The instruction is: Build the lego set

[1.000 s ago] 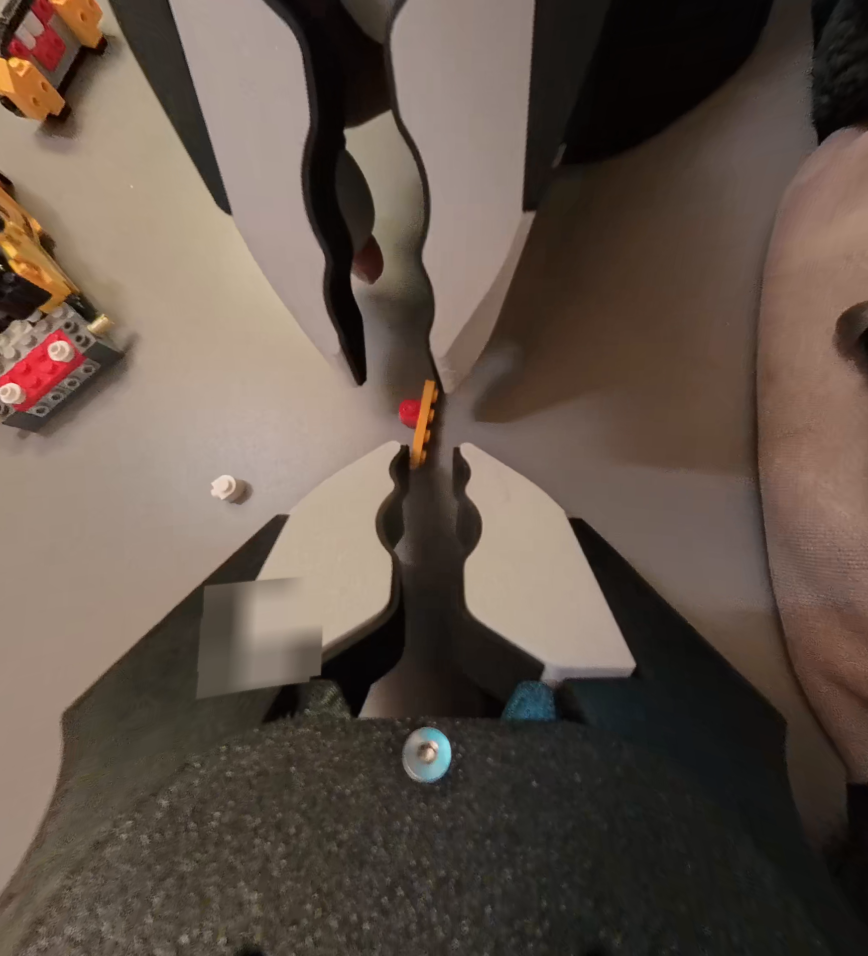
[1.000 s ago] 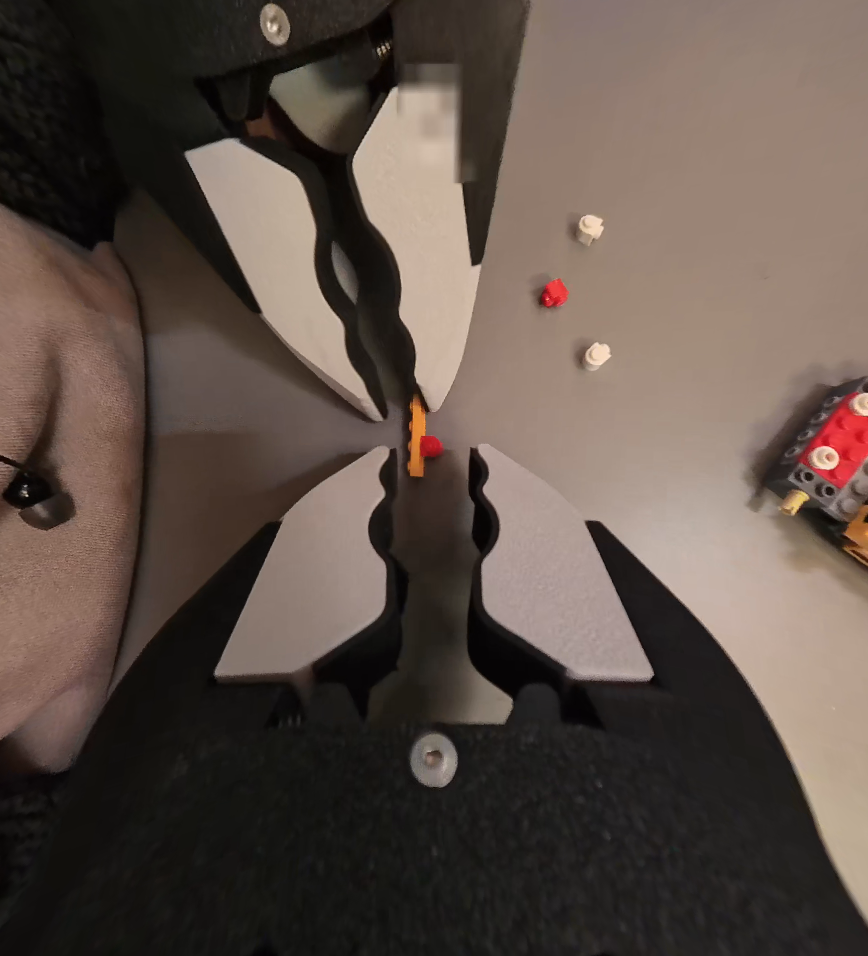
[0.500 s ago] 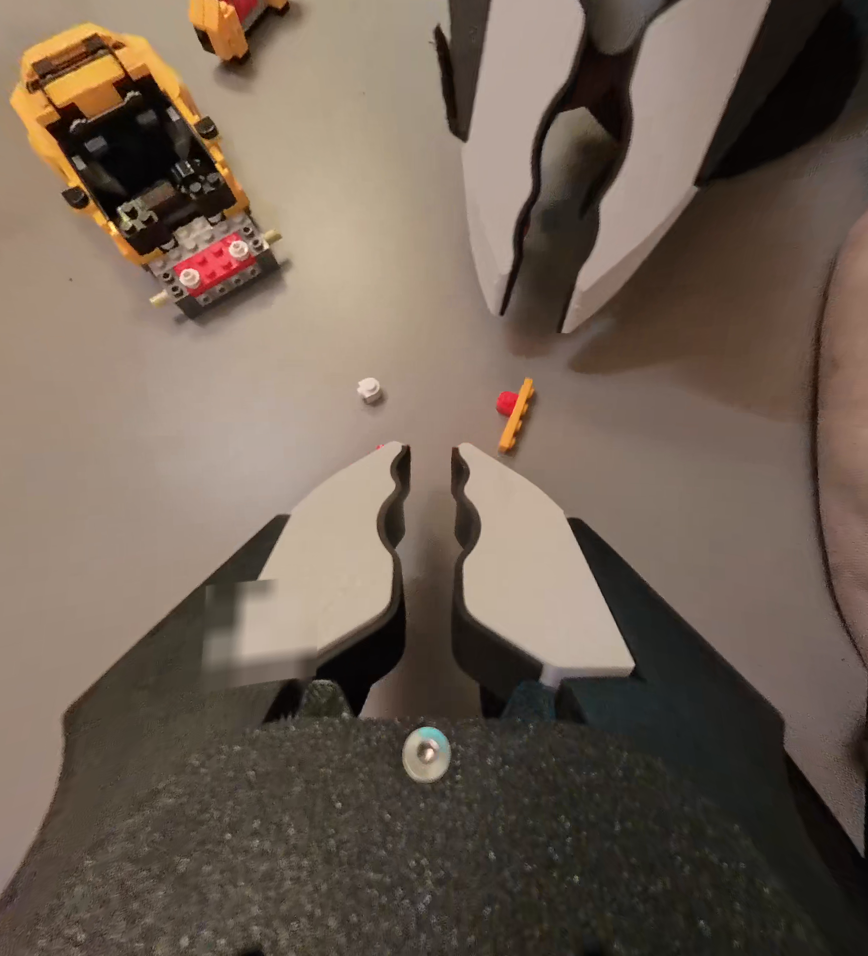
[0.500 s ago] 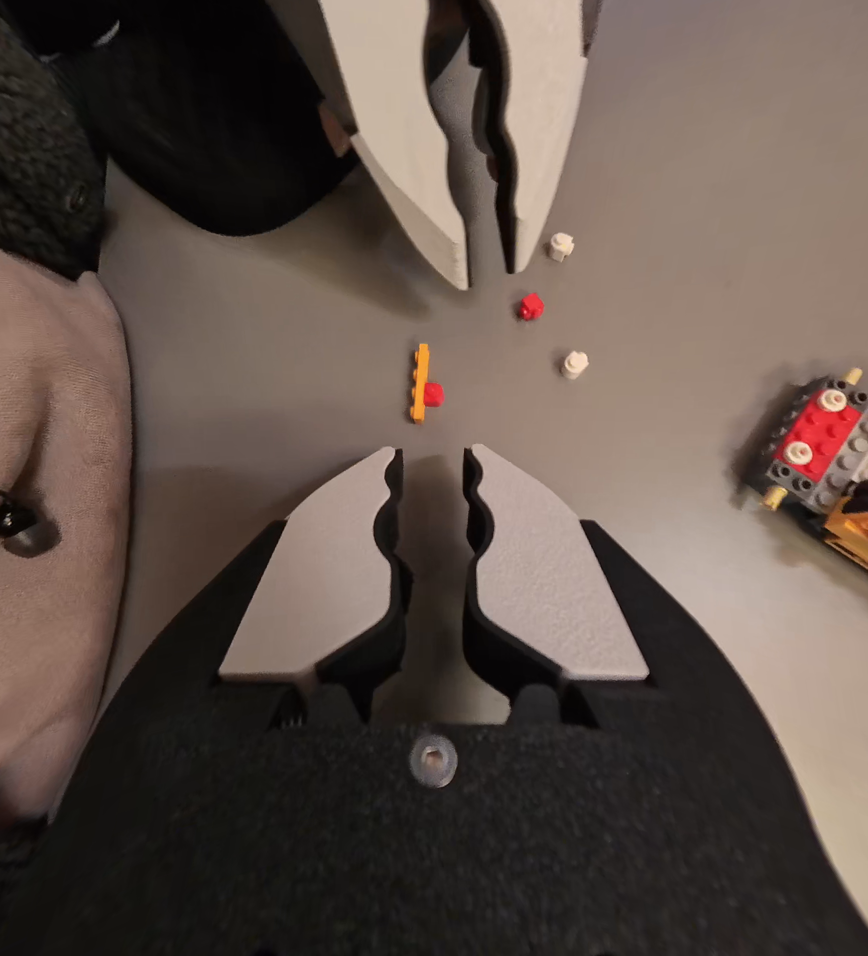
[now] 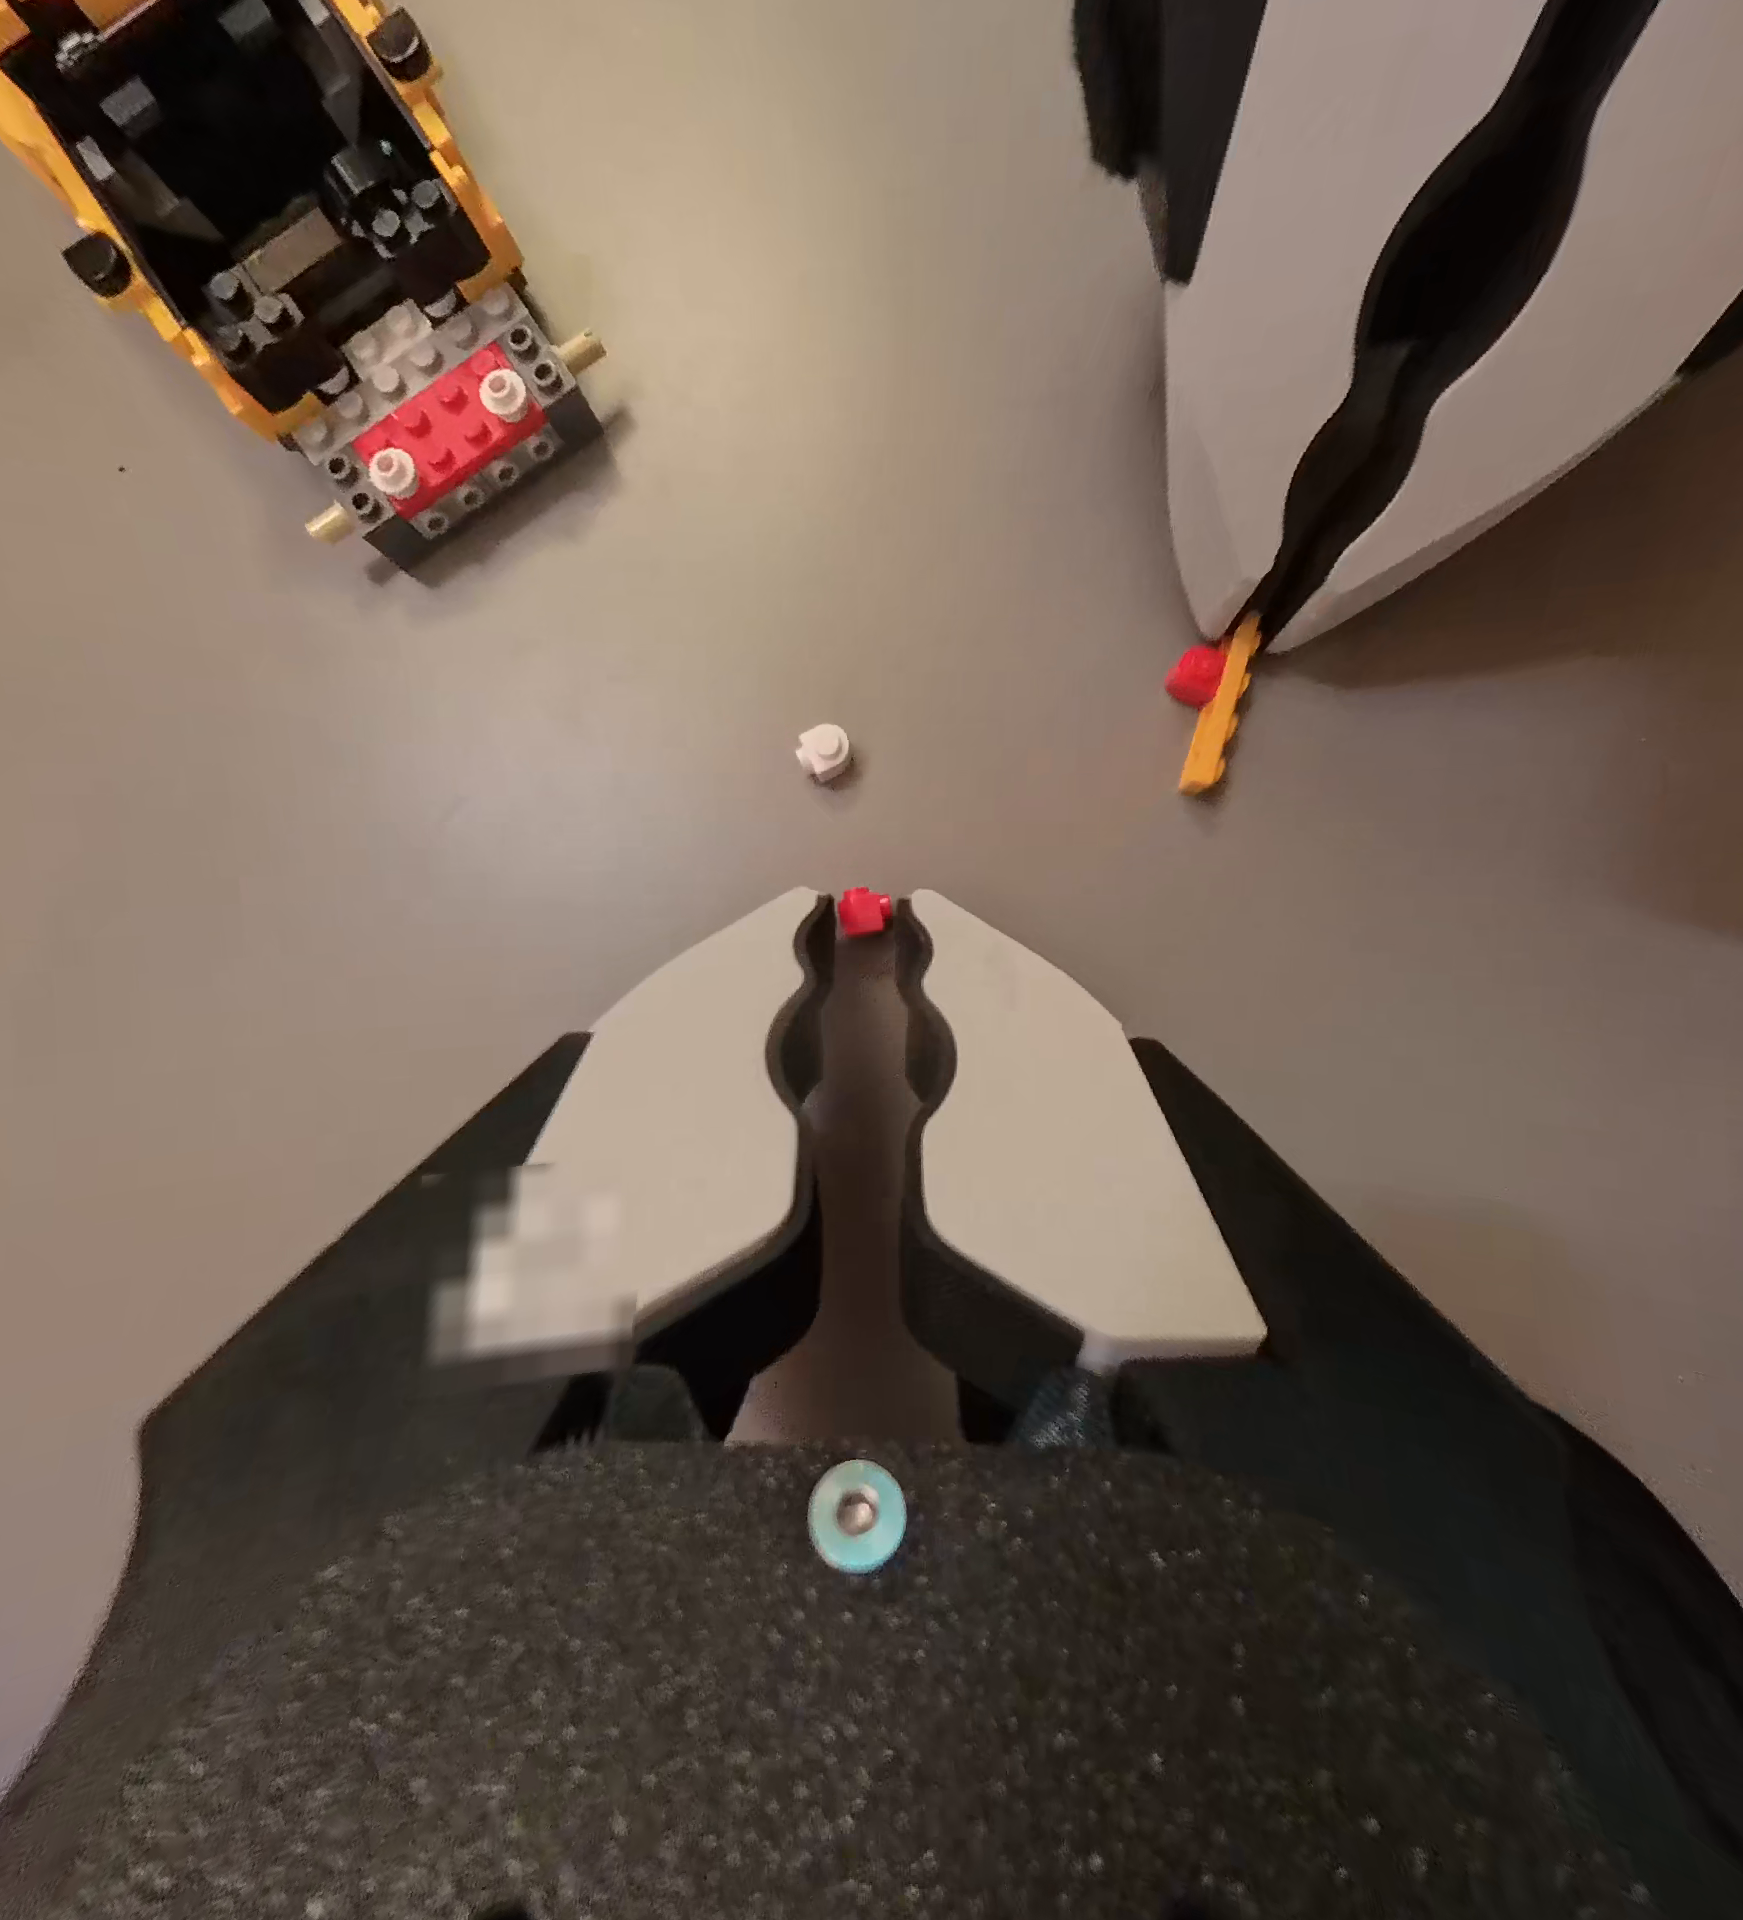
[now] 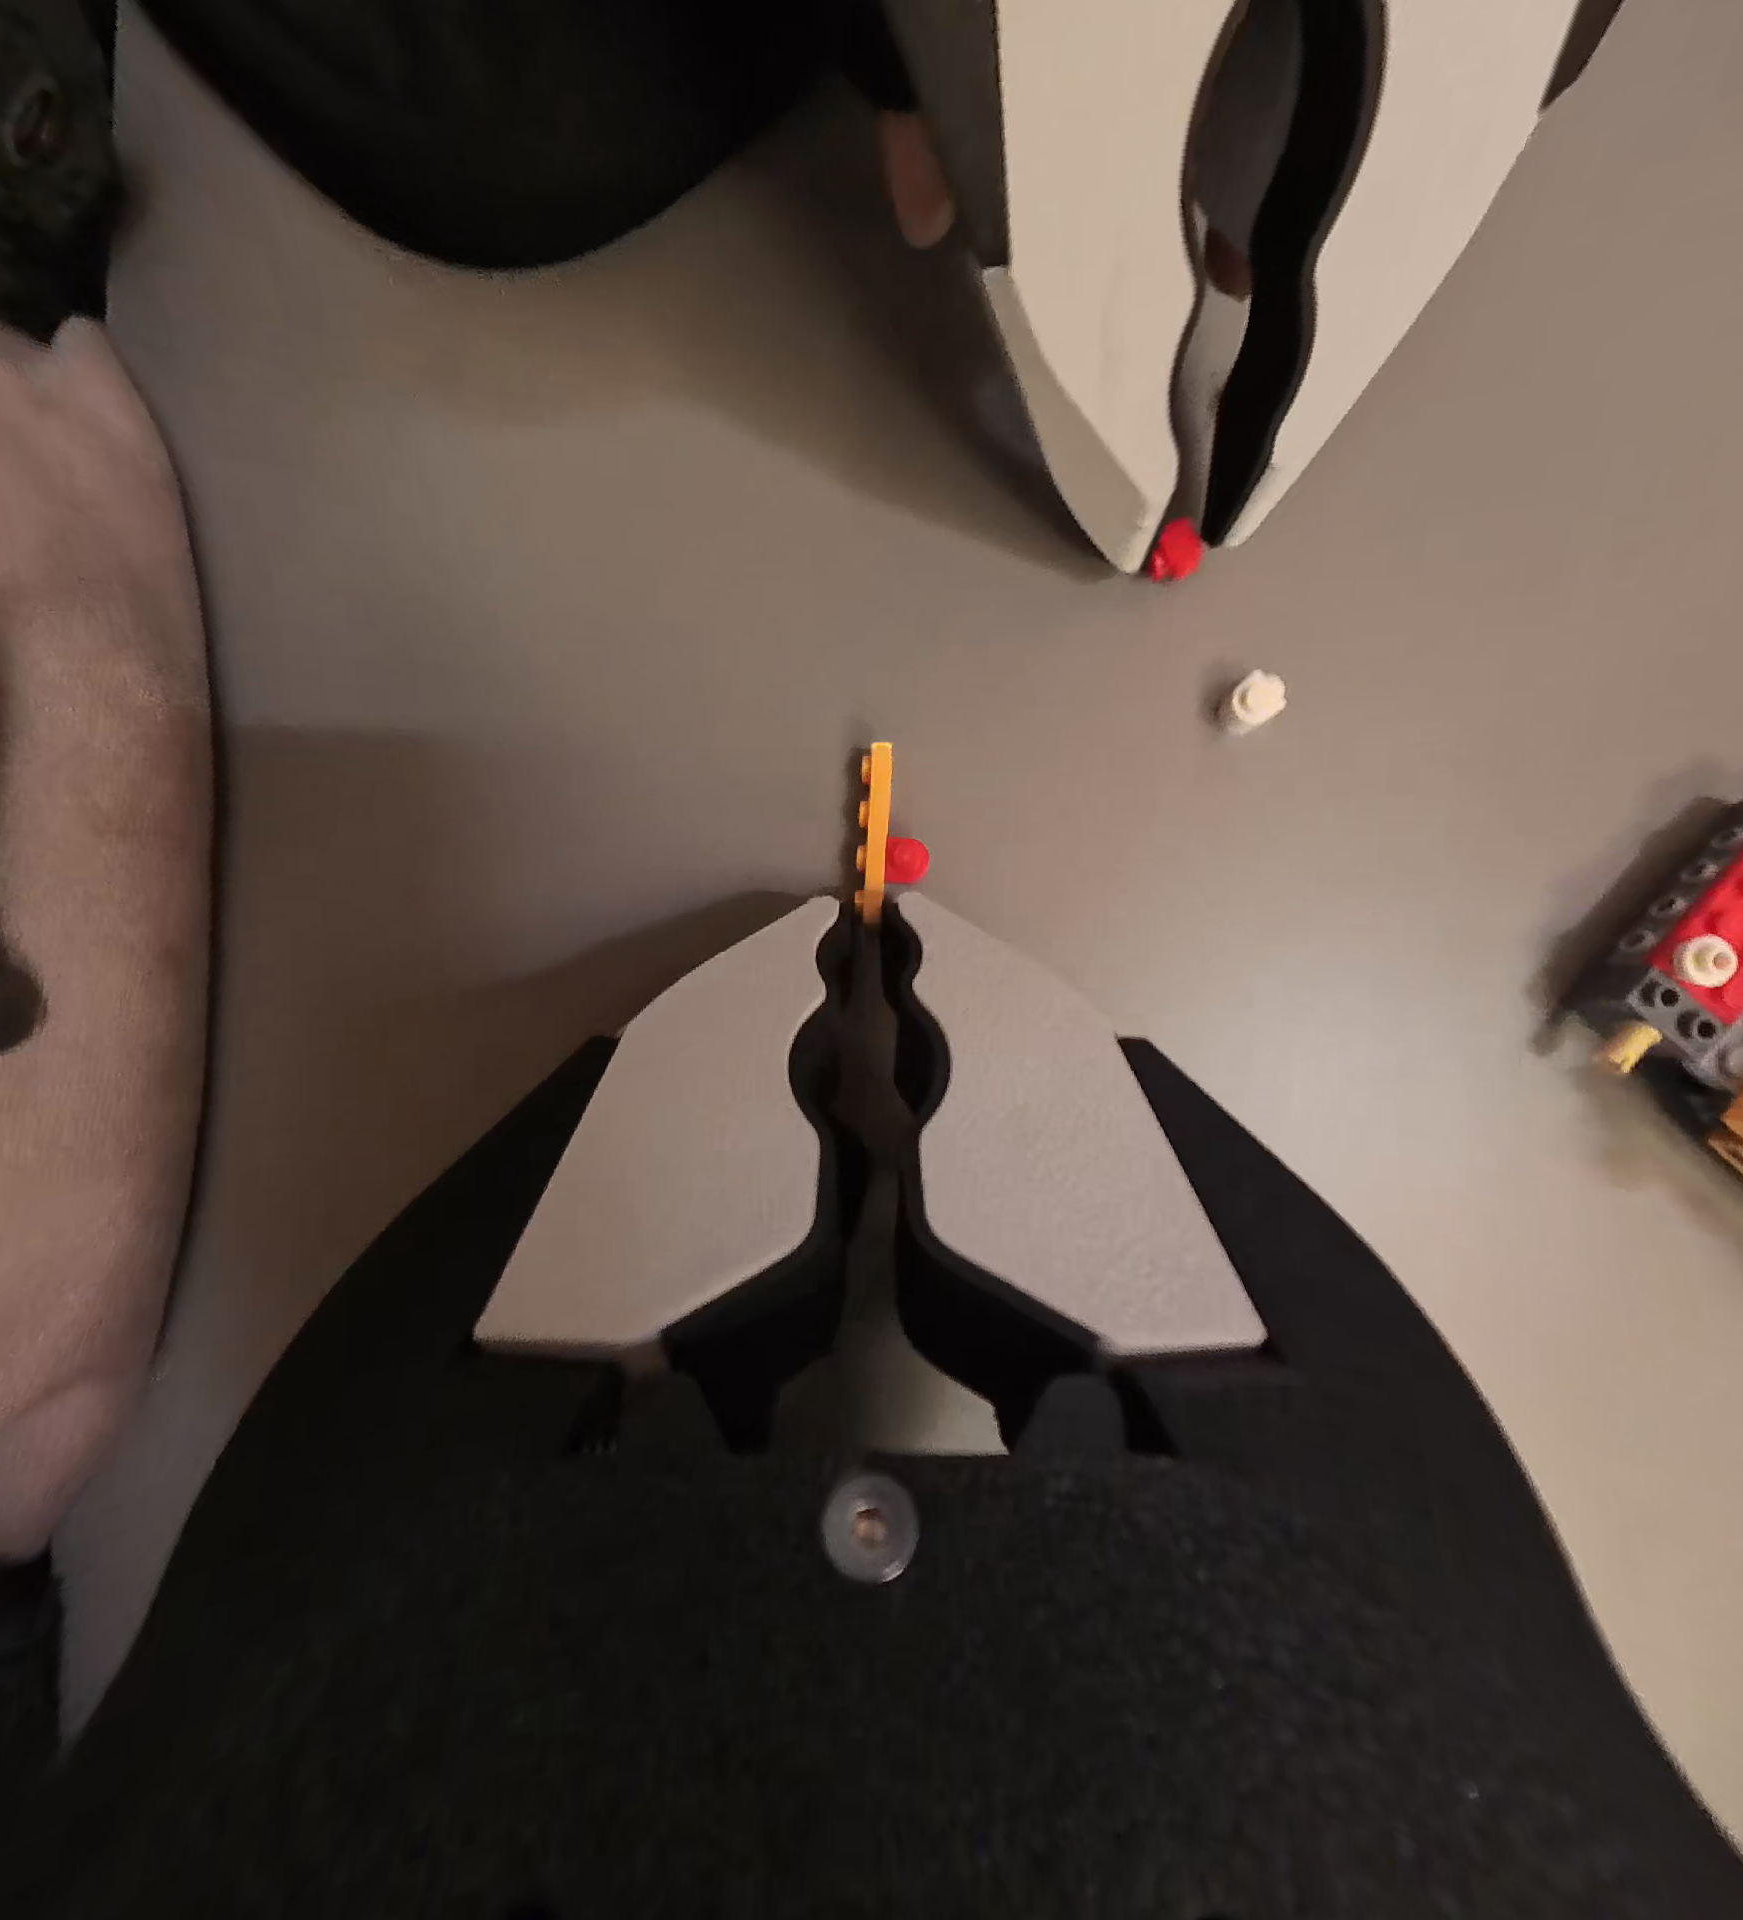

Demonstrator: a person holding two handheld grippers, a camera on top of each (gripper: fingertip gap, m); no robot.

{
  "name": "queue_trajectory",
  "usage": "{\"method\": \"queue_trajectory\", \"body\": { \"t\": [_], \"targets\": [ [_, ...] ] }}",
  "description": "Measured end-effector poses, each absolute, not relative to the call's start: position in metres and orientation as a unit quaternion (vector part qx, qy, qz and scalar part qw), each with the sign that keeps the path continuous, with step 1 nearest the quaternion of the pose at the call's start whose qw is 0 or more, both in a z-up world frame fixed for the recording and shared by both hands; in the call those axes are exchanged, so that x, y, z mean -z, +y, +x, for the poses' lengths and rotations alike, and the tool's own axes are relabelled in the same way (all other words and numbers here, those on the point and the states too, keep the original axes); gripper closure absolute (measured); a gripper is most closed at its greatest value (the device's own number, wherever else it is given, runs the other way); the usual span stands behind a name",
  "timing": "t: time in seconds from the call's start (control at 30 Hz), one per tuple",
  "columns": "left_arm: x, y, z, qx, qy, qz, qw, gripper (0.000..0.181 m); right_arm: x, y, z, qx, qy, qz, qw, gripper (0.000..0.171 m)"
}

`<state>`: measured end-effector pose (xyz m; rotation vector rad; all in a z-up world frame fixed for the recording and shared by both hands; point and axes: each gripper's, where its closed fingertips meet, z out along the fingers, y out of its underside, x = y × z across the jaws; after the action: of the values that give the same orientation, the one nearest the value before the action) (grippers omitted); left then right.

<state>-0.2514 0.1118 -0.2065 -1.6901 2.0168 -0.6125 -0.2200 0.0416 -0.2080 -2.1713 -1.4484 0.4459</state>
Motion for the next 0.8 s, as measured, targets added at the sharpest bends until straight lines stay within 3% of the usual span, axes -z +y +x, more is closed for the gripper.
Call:
{"method": "queue_trajectory", "body": {
  "t": [0.17, 0.3, 0.5, 0.8],
  "targets": [
    [0.208, 0.109, -0.247, 0.228, 0.727, -0.608, 0.222, 0.172, 0.209, 0.037, -0.213, -0.162, -0.529, -0.796, 0.247, 0.163],
    [0.179, 0.093, -0.236, 0.318, 0.713, -0.561, 0.276, 0.172, 0.190, 0.041, -0.209, -0.199, -0.497, -0.795, 0.284, 0.154],
    [0.113, 0.059, -0.226, 0.472, 0.661, -0.440, 0.382, 0.171, 0.127, 0.050, -0.218, -0.414, -0.354, -0.756, 0.363, 0.154],
    [0.083, 0.036, -0.223, 0.494, 0.644, -0.346, 0.471, 0.172, 0.085, 0.042, -0.232, -0.655, -0.226, -0.659, 0.292, 0.154]
  ]
}}
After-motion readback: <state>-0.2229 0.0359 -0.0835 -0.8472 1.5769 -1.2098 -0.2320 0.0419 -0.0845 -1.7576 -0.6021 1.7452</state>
